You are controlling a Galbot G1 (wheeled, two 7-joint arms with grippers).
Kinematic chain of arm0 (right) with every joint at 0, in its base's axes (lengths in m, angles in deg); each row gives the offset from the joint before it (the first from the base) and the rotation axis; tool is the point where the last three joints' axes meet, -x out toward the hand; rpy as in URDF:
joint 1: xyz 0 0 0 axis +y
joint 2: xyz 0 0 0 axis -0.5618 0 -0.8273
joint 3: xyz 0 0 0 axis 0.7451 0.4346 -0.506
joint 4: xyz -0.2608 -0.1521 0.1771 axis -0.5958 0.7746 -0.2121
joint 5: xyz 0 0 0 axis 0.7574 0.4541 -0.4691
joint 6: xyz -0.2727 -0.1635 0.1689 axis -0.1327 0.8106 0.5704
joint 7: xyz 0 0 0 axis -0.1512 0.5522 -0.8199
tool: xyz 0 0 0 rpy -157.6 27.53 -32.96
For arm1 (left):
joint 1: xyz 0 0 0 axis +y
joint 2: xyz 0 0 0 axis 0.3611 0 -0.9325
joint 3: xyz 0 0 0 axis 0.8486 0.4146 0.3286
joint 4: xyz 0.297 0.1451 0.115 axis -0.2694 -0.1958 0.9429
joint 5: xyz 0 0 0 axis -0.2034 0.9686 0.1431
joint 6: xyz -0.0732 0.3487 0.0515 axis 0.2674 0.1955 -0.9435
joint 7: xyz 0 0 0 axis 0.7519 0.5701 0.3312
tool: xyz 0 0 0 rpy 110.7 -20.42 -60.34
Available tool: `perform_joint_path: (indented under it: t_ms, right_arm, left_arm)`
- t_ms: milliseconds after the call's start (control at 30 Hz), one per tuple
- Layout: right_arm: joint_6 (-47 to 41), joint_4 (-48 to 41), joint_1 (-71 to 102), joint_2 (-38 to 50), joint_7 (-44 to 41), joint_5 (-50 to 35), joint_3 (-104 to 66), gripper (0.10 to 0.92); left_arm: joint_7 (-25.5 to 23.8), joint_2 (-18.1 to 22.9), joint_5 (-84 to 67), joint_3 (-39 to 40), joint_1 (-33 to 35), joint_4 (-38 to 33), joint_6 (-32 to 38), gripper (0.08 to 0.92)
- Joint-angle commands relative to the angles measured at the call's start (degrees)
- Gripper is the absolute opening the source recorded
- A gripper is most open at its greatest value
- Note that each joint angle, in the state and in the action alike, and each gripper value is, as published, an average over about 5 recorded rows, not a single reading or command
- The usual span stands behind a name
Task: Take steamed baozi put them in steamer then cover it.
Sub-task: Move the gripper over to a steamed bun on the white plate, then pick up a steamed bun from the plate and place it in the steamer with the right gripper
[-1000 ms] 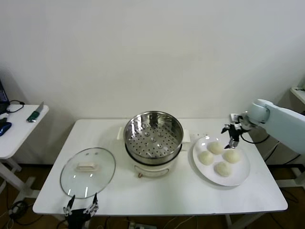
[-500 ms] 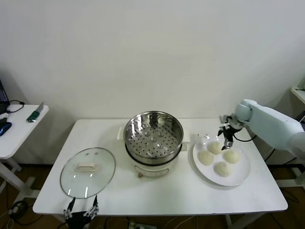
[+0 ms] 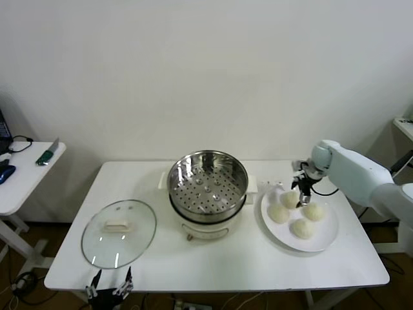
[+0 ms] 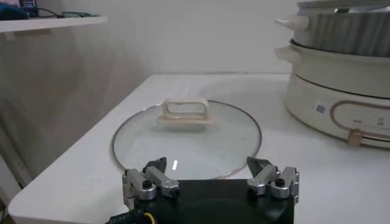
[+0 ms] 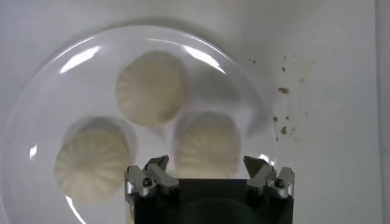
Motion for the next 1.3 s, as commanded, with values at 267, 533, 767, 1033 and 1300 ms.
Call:
perform_joint_path:
  t_ms: [267, 533, 767, 1033, 1300]
  right_arm:
    - [0.9, -2.0, 0.5, -1.0, -0.6, 0.6, -1.1, 0.748]
    - [1.2, -2.0, 0.7, -1.2, -0.8, 0.5, -1.1, 0.671]
    - [2.6, 1.9, -2.7, 0.5, -1.5, -0.3, 2.3, 0.645]
    - [4.7, 18.3, -16.1, 5.5, -1.8, -6.9, 15.2, 0.645]
    - [16.2, 24.3, -35.6, 3.7, -4.0, -10.0, 25.8, 0.640]
  left_arm:
    - [0.1, -0.3, -0.1, -0.1, -0.1, 0.5, 0.2, 0.823]
    - [0.2, -0.3, -0.1, -0.1, 0.0, 0.6, 0.4, 0.823]
    - [0.3, -0.3, -0.1, -0.3, 0.0, 0.5, 0.3, 0.823]
    - [0.3, -0.3, -0.2, -0.3, -0.4, 0.6, 0.3, 0.823]
    - [0.5, -0.6, -0.4, -0.2, 0.0, 0.2, 0.6, 0.823]
